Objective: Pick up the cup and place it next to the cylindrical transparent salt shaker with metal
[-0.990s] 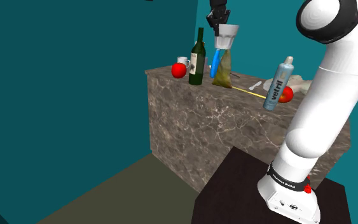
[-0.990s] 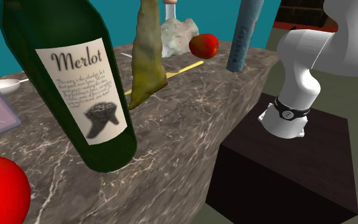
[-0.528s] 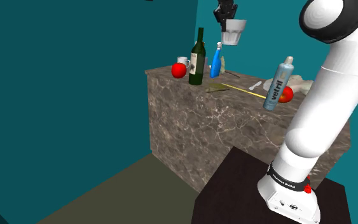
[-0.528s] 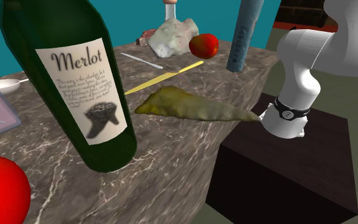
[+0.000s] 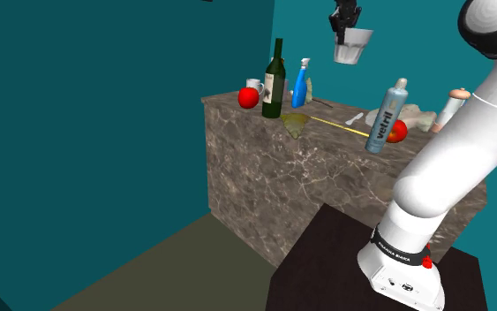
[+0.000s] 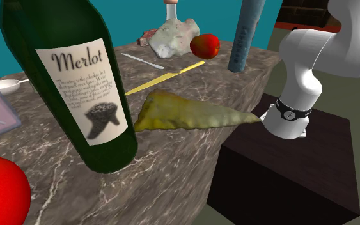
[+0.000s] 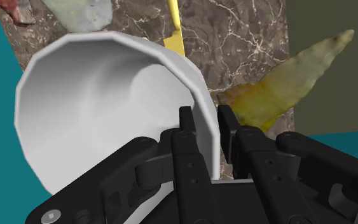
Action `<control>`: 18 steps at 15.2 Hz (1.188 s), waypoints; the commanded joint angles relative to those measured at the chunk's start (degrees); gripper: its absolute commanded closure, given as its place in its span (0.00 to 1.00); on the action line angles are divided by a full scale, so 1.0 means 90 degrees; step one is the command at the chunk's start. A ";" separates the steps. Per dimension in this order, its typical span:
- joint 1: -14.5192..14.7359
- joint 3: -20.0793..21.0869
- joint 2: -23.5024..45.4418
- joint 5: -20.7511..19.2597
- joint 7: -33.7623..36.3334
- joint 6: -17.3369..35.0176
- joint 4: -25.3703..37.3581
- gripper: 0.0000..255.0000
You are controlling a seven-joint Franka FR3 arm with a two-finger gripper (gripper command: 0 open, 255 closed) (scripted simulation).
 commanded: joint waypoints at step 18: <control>-0.0788 -0.1766 -0.1546 -0.0860 -0.2562 0.0595 -0.1193 1.00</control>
